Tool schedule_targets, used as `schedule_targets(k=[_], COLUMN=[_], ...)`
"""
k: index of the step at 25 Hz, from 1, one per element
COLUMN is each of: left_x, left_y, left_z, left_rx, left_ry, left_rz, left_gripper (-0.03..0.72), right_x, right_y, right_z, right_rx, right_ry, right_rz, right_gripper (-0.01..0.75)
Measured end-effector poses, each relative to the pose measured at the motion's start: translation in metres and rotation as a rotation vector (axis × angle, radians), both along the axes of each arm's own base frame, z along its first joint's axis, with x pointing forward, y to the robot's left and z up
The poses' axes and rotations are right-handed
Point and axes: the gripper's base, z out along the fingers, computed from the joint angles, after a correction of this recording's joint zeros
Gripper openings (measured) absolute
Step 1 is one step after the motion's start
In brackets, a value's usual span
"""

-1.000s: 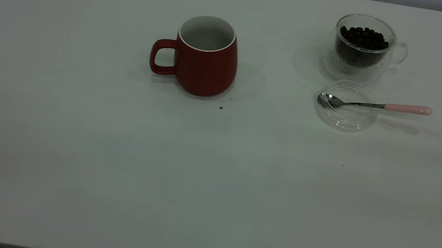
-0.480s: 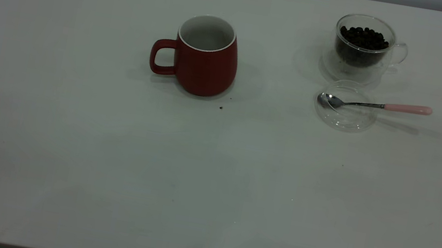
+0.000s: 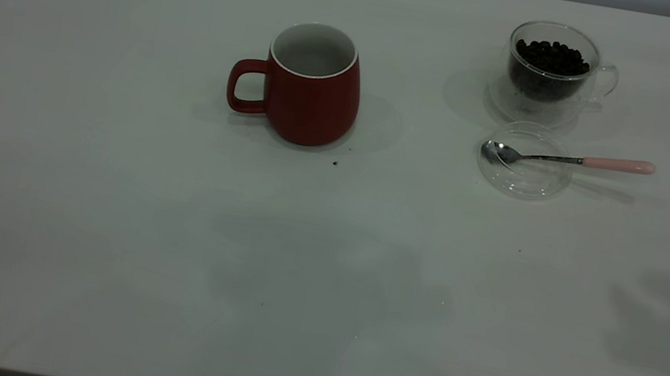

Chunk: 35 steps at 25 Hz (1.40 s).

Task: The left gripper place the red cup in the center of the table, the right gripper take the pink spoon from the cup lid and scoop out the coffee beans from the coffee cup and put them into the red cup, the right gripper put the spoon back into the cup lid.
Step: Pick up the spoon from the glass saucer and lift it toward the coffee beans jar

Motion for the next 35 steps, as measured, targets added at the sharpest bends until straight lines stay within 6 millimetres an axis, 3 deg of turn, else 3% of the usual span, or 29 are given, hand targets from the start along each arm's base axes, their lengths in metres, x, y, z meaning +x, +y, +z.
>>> schedule_targets(k=[6, 12, 24, 28, 35], left_x=[0.0, 0.0, 0.0, 0.0, 0.0], left_y=[0.0, 0.0, 0.0, 0.0, 0.0], left_z=[0.0, 0.0, 0.0, 0.0, 0.0], left_rx=[0.0, 0.0, -0.002, -0.002, -0.002], left_ry=[0.0, 0.0, 0.0, 0.0, 0.0], left_rz=[0.0, 0.0, 0.001, 0.001, 0.001], left_gripper=[0.492, 0.492, 0.492, 0.492, 0.492], right_x=[0.04, 0.063, 0.082, 0.09, 0.102], right_y=[-0.019, -0.043, -0.068, -0.07, -0.072], right_z=[-0.055, -0.107, -0.204, -0.23, -0.257], right_rx=[0.111, 0.248, 0.375, 0.402, 0.432], right_ry=[0.161, 0.257, 0.354, 0.373, 0.402], right_rz=[-0.036, -0.054, -0.127, -0.131, -0.116], right_gripper=[0.681, 0.678, 0.677, 0.675, 0.673])
